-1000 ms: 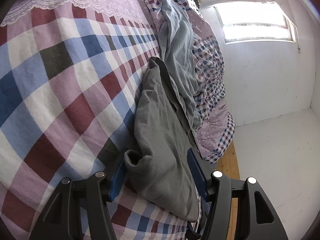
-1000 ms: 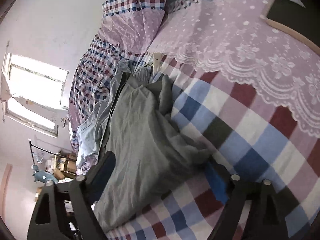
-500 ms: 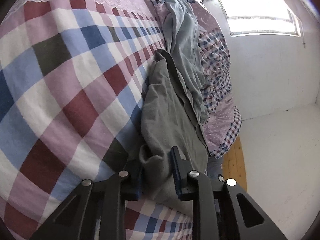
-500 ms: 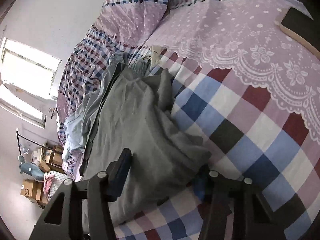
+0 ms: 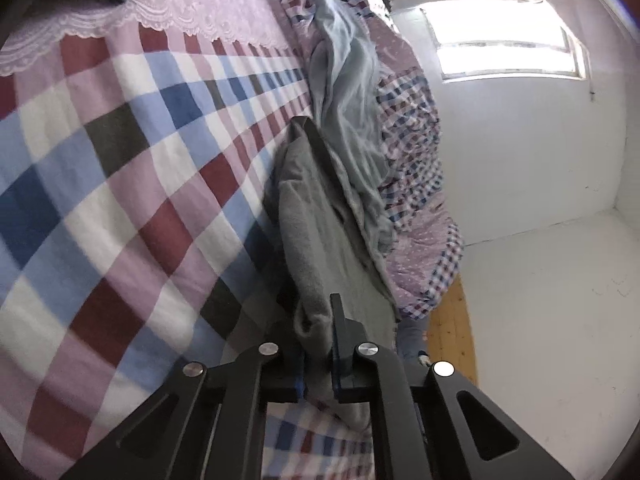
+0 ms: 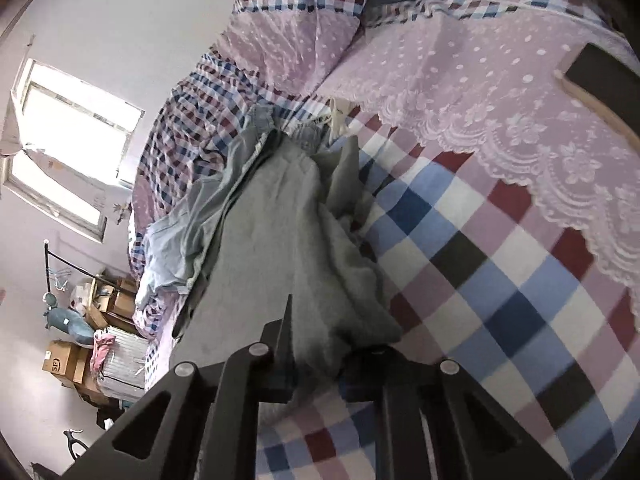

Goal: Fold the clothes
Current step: 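Pinch the grey shirt fold edge with the left gripper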

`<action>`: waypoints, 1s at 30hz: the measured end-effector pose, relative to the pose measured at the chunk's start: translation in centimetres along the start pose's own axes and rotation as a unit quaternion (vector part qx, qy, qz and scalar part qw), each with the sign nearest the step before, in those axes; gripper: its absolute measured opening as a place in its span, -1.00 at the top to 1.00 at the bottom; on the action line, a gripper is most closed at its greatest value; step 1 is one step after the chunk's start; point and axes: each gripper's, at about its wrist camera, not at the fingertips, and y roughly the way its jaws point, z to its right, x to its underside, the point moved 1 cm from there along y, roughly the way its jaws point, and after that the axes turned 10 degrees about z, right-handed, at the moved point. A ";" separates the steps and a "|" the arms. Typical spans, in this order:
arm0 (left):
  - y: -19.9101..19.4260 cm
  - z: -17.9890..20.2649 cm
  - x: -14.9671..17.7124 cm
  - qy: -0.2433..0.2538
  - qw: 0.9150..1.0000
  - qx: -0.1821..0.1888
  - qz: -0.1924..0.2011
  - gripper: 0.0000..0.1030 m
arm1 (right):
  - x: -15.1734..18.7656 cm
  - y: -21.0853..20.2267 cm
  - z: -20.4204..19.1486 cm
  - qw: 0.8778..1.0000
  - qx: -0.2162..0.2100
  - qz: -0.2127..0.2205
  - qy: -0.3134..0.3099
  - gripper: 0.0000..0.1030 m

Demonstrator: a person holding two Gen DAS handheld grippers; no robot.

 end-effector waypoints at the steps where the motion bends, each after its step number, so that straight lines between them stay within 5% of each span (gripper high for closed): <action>1: -0.6 0.2 0.1 0.001 1.000 0.004 -0.002 0.87 | 0.0 -0.6 -0.1 1.000 -0.001 0.000 0.000 0.72; 16: -10.8 0.6 3.7 -0.007 0.999 0.033 -0.026 0.96 | 3.9 -13.2 2.1 0.999 -0.023 -0.008 0.027 0.73; 23: -14.3 1.1 6.5 -0.004 0.998 0.039 -0.039 0.96 | 4.3 -16.7 3.7 0.999 -0.001 -0.010 0.033 0.72; 29: -14.4 0.5 6.8 0.008 0.999 -0.028 -0.045 0.96 | 5.1 -16.1 6.4 0.994 0.073 -0.059 0.055 0.54; 30: -14.8 0.4 6.8 0.010 0.998 -0.037 -0.040 0.95 | 4.9 -16.5 6.4 0.994 0.083 -0.052 0.050 0.36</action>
